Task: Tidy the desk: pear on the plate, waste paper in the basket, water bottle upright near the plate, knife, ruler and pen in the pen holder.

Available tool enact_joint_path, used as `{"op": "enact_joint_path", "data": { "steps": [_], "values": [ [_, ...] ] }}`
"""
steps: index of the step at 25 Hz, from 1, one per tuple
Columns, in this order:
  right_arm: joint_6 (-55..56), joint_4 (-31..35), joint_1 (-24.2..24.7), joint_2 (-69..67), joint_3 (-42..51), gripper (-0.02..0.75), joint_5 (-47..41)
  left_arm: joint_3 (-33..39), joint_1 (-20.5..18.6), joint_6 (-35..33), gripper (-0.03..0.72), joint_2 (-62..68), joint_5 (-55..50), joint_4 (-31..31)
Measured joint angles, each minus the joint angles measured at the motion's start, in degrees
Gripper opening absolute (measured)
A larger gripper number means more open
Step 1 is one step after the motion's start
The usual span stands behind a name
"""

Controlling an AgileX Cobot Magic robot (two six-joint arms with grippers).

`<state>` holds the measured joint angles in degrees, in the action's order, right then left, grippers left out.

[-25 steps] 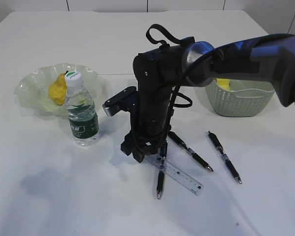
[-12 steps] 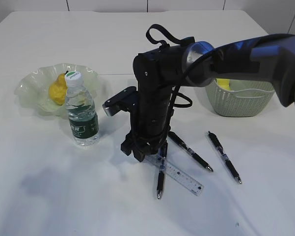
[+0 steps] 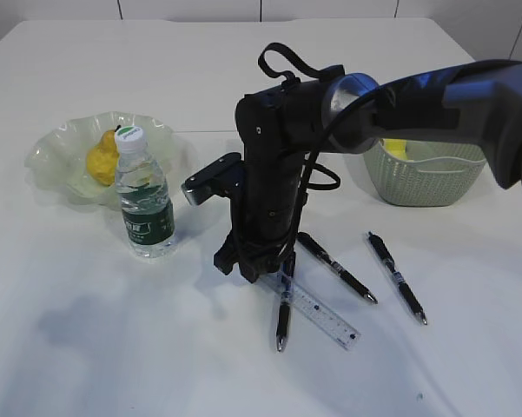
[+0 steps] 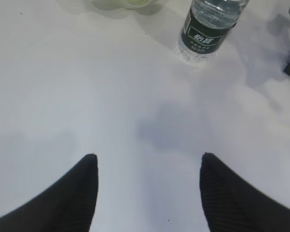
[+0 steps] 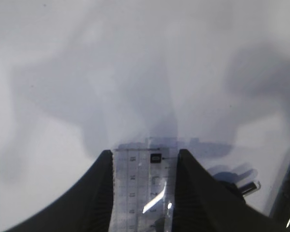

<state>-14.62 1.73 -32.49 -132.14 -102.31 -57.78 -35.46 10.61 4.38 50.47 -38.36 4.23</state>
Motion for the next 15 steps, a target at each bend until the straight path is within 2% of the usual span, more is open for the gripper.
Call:
{"op": "enact_joint_path", "data": {
  "steps": [15],
  "values": [
    [0.1, -0.78, 0.0, 3.04, 0.0, 0.282, -1.57, 0.0, 0.0, 0.0, 0.465, 0.0, 0.0, 0.0]
  ]
}}
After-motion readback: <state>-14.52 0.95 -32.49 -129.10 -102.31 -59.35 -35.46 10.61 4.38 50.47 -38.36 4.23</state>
